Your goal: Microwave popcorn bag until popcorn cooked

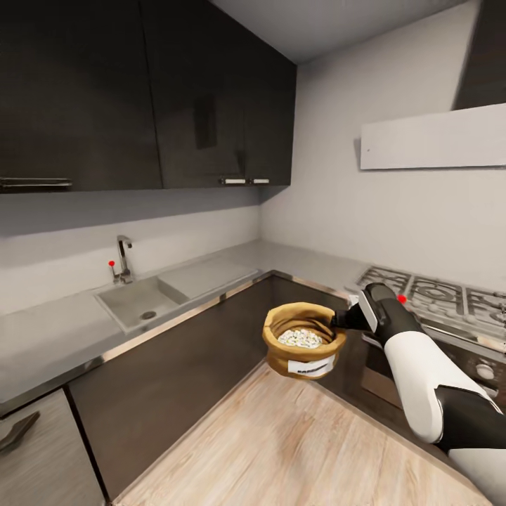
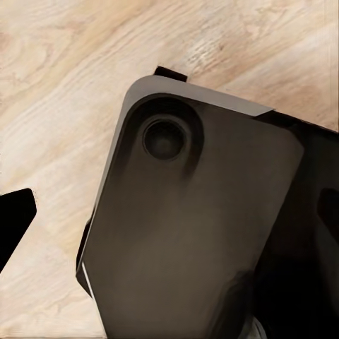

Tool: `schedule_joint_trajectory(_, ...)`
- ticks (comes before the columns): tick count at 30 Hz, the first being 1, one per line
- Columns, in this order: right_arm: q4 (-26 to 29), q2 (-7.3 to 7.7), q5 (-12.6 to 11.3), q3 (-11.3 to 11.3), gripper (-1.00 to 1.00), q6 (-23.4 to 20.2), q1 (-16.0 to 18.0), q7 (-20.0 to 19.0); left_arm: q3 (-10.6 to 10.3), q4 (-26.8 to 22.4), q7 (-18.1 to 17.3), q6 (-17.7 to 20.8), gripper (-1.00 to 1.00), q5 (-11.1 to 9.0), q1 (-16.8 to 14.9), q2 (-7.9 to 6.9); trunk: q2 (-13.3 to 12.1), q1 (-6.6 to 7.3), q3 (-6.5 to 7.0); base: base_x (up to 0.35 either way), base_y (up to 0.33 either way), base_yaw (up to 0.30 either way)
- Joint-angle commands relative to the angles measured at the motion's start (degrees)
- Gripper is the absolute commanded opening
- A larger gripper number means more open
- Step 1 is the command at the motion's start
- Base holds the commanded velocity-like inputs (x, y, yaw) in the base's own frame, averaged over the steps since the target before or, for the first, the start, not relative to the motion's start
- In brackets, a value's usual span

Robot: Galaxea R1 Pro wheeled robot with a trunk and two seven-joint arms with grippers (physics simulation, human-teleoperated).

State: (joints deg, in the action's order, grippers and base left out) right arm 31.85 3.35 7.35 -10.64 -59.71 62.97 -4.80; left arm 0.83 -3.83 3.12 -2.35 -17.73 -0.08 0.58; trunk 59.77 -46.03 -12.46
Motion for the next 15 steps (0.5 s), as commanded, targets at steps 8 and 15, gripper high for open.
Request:
schedule_joint_trajectory(8, -0.2, -0.01, 0.5, -0.3, -1.0, 0.1, 0.0, -0.5, 0.0, 0.0, 0.1, -0.1, 1.0, -0.2, 0.0, -0.05, 0.1, 0.03, -0.07, -0.055, 0.0, -0.001)
schedule_joint_trajectory(15, -0.8, 0.23, 1.5, -0.3, -1.0, 0.1, 0.0, -0.2, 0.0, 0.0, 0.1, -0.1, 1.0, -0.2, 0.0, -0.06, 0.1, 0.03, -0.07, 0.0, 0.0, -0.202)
